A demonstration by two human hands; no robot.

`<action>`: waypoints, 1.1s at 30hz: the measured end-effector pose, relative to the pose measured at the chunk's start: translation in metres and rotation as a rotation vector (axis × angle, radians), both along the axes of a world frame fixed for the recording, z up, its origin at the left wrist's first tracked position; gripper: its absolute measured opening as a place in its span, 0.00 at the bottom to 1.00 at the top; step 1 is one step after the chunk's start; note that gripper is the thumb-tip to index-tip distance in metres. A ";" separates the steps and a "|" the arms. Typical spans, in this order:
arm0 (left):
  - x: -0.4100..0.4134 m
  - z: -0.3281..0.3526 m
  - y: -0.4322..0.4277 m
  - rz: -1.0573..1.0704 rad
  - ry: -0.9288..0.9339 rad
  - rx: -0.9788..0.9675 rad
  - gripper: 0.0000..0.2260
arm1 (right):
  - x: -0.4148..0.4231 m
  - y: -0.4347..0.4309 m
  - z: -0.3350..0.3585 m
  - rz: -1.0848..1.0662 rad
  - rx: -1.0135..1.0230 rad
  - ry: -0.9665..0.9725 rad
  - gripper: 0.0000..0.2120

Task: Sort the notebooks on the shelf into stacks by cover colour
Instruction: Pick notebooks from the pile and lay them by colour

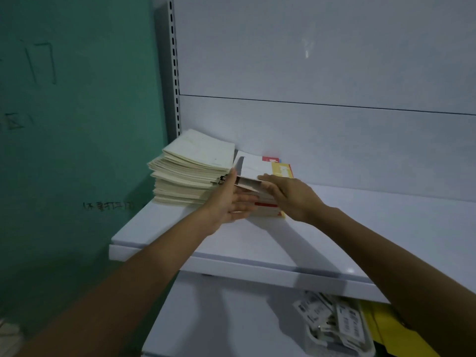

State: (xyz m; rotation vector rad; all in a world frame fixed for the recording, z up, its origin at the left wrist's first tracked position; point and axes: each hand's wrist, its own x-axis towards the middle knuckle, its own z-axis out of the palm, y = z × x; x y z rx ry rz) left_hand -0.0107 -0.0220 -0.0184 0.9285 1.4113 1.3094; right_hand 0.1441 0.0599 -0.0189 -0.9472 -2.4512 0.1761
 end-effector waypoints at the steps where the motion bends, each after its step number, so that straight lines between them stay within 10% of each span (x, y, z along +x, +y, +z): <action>1: 0.000 0.001 -0.002 -0.008 -0.011 -0.003 0.33 | 0.000 0.000 0.002 -0.004 0.000 0.019 0.21; 11: -0.004 0.010 -0.009 -0.140 -0.088 0.021 0.37 | 0.010 -0.013 0.038 -0.024 0.467 0.255 0.20; 17: 0.001 0.047 -0.003 -0.223 -0.364 0.119 0.28 | 0.023 -0.021 0.011 0.202 0.967 -0.037 0.13; 24: 0.005 0.040 0.009 -0.081 0.015 0.110 0.14 | 0.039 -0.013 0.002 0.256 0.570 0.057 0.26; 33: -0.014 0.054 -0.005 0.061 0.102 0.222 0.11 | 0.028 0.009 0.010 -0.136 -0.034 0.579 0.12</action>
